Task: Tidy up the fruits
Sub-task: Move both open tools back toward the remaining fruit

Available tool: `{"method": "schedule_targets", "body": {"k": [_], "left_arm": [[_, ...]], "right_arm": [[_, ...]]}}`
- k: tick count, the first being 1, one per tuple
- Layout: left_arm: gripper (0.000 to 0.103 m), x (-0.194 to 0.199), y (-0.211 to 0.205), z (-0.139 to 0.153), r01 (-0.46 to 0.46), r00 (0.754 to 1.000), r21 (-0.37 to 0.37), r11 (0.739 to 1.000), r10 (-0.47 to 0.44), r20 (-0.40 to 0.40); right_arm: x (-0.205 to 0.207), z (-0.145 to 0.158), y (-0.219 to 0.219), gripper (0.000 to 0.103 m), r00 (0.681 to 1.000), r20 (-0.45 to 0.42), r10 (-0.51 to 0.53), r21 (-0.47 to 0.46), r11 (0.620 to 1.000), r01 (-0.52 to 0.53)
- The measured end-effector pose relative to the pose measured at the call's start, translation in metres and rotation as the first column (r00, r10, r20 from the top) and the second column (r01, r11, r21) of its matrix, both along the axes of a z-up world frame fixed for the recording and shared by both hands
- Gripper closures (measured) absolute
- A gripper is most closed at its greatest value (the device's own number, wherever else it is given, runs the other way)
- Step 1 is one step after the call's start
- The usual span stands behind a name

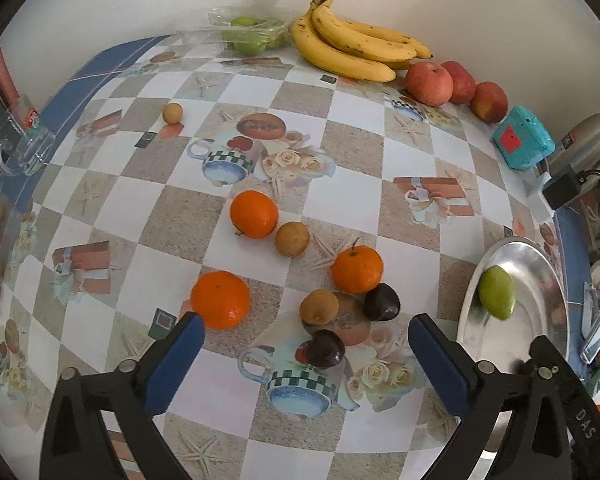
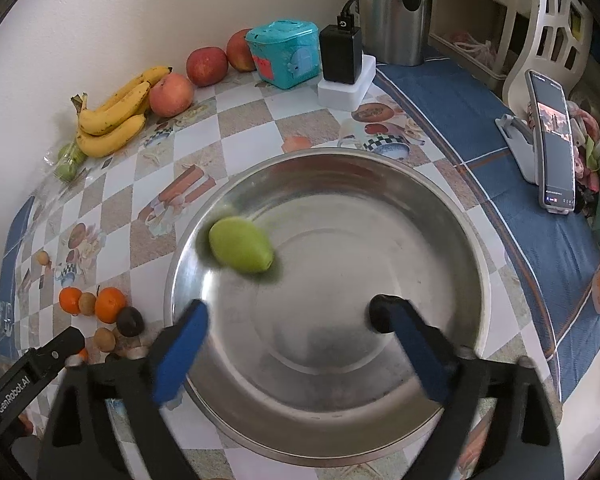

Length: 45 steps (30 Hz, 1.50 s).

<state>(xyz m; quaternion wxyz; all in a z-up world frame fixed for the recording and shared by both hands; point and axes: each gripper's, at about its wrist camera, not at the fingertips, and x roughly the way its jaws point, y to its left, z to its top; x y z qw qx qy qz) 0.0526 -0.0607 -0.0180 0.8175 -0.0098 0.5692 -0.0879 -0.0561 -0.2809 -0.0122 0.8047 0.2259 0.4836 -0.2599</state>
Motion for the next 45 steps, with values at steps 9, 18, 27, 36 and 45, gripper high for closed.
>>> {"method": "schedule_targets", "body": {"k": [9, 18, 27, 36, 45], "left_arm": [[0.0, 0.002, 0.007, 0.0, -0.017, 1.0, -0.013, 1.0, 0.017, -0.001], [0.0, 0.01, 0.026, 0.004, -0.043, 0.999, 0.025, 0.999, 0.042, 0.031], [0.0, 0.024, 0.073, 0.004, -0.156, 0.987, 0.021, 0.987, 0.156, 0.025], [0.0, 0.03, 0.099, 0.009, -0.174, 0.984, 0.044, 0.984, 0.171, 0.057], [0.0, 0.03, 0.093, 0.005, -0.146, 0.989, 0.027, 0.989, 0.145, 0.03]], "right_arm": [[0.001, 0.001, 0.003, 0.007, 1.0, 0.011, 0.011, -0.018, 1.0, -0.01], [0.008, -0.002, 0.012, 0.007, 0.998, 0.02, 0.058, 0.031, 0.998, -0.058], [0.025, -0.001, 0.05, 0.007, 0.981, 0.05, 0.189, 0.071, 0.979, -0.192], [0.047, 0.008, 0.094, 0.007, 0.943, 0.091, 0.321, 0.094, 0.939, -0.329], [0.065, 0.0, 0.122, 0.007, 0.916, 0.052, 0.397, 0.095, 0.911, -0.401]]}}
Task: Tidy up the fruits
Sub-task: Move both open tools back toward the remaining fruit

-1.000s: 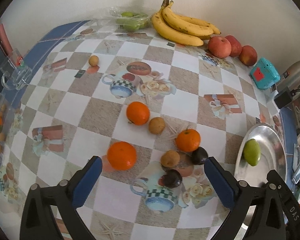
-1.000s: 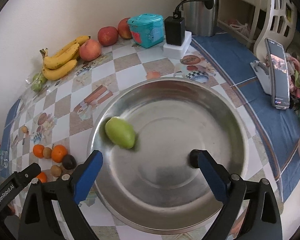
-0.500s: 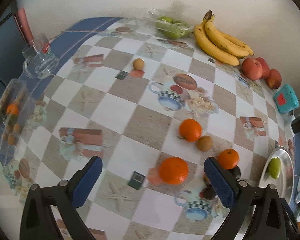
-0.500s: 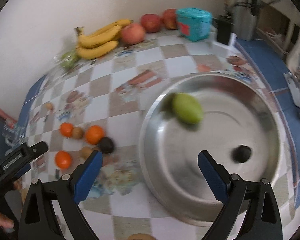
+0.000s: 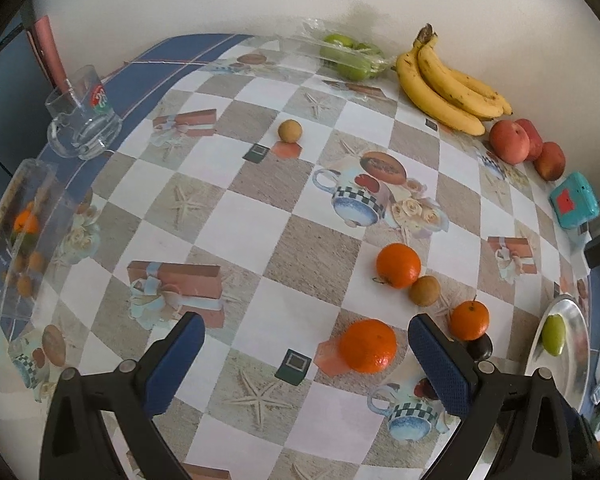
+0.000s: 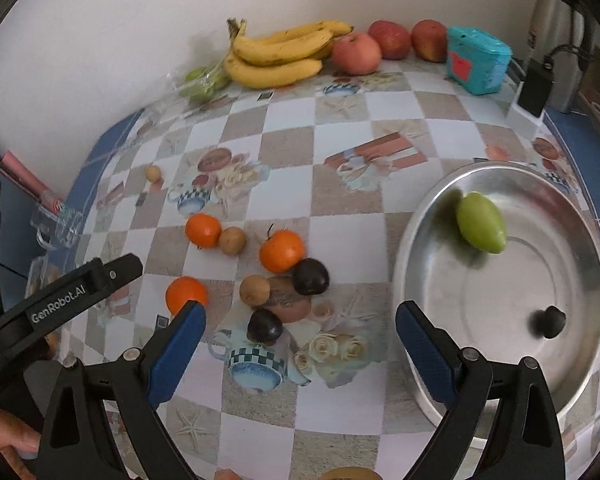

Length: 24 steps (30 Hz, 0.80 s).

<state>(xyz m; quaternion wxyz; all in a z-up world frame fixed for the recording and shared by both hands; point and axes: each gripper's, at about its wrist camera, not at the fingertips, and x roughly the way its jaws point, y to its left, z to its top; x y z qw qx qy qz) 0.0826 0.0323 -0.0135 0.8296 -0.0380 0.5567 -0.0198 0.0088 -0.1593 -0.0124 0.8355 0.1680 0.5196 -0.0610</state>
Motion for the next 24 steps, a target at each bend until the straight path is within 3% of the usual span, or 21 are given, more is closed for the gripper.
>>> {"method": "schedule_targets", "body": {"k": [15, 24], "left_arm": [[0.0, 0.008, -0.01, -0.024, 0.018, 0.995, -0.019, 1.0, -0.02, -0.093], [0.0, 0.009, -0.012, -0.038, 0.021, 0.989, -0.036, 0.999, -0.026, -0.142]], "right_arm": [[0.019, -0.037, 0.03, 0.007, 0.988, -0.118, 0.104, -0.031, 0.994, -0.108], [0.025, -0.057, 0.031, 0.007, 0.979, -0.177, 0.105, -0.049, 0.992, -0.116]]}}
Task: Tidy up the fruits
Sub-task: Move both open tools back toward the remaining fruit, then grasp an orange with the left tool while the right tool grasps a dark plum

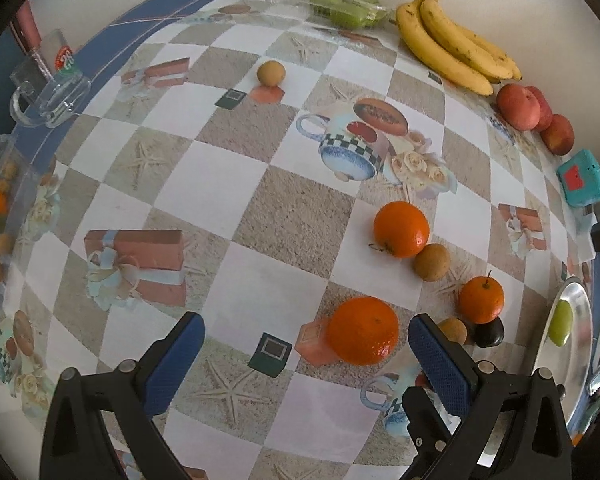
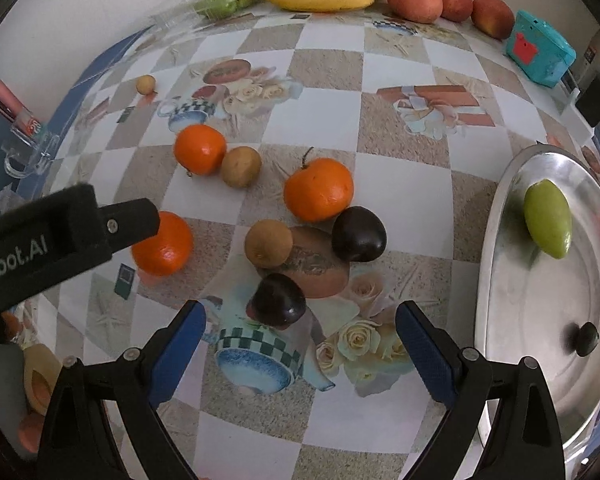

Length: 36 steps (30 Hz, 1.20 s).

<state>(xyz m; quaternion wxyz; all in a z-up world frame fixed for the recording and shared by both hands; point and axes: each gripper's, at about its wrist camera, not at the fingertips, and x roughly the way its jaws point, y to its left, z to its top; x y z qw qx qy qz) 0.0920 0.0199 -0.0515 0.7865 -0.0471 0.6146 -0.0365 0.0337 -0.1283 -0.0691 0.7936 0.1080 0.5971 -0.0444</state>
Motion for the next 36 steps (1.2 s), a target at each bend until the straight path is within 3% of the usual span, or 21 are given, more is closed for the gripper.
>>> {"method": "schedule_targets", "body": {"k": [4, 15, 21, 29, 36], "left_arm": [[0.0, 0.0, -0.004, -0.006, 0.007, 1.0, -0.005, 1.0, -0.007, -0.019], [0.002, 0.002, -0.008, -0.016, 0.0, 0.998, -0.082, 0.997, -0.004, -0.057], [0.019, 0.002, -0.007, -0.016, 0.003, 0.998, -0.104, 0.995, -0.009, -0.059], [0.06, 0.001, -0.011, -0.014, 0.029, 0.997, -0.158, 0.987, -0.039, -0.065], [0.061, 0.004, -0.013, -0.01, 0.035, 0.998, -0.144, 0.989, -0.043, -0.052]], "right_arm": [[0.0, -0.003, -0.002, 0.007, 1.0, -0.006, -0.011, -0.004, 1.0, 0.011], [0.001, 0.002, 0.0, 0.035, 1.0, 0.028, 0.002, 0.009, 1.0, -0.002], [0.004, 0.003, 0.005, 0.051, 0.999, 0.036, 0.025, 0.028, 0.999, -0.026], [0.005, 0.003, 0.006, 0.071, 0.999, 0.031, 0.029, 0.038, 0.999, -0.03], [0.005, 0.004, 0.006, 0.076, 0.999, 0.025, 0.028, 0.044, 0.999, -0.029]]}}
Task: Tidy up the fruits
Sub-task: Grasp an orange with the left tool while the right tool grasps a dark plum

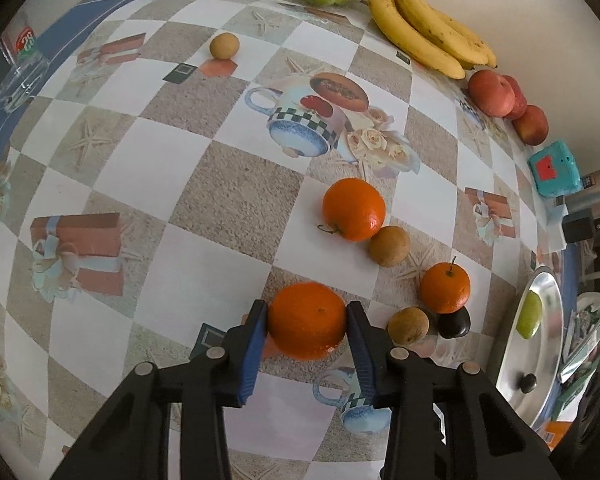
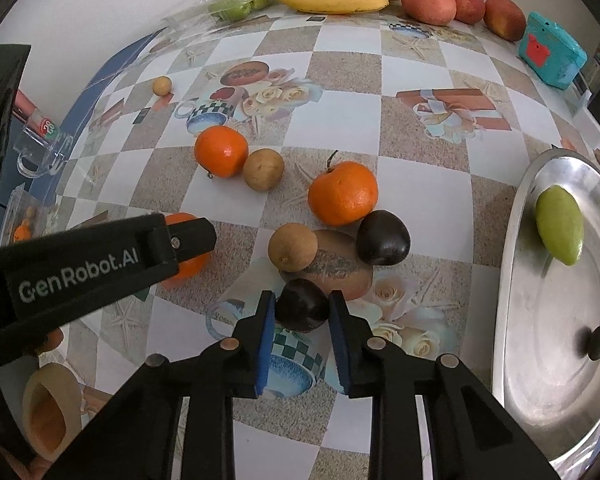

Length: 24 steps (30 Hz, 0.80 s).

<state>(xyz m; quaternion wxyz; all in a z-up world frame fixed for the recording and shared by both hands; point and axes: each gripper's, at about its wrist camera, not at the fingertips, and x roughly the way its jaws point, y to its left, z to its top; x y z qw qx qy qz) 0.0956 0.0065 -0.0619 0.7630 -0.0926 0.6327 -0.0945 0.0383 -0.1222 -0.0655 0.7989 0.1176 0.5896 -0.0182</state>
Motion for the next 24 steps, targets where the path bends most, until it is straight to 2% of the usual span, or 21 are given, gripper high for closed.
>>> {"method": "schedule_targets", "body": {"k": [14, 24], "left_arm": [[0.061, -0.004, 0.006, 0.034, -0.01, 0.994, -0.036, 0.999, 0.013, 0.106], [0.061, -0.007, 0.008, 0.041, -0.008, 0.992, -0.05, 0.999, 0.014, 0.126]], "right_arm": [[-0.007, 0.032, -0.001, 0.076, 0.997, 0.079, -0.012, 0.053, 0.999, 0.007], [-0.013, 0.046, -0.015, 0.076, 0.993, 0.105, -0.059, 0.07, 0.996, 0.052]]}}
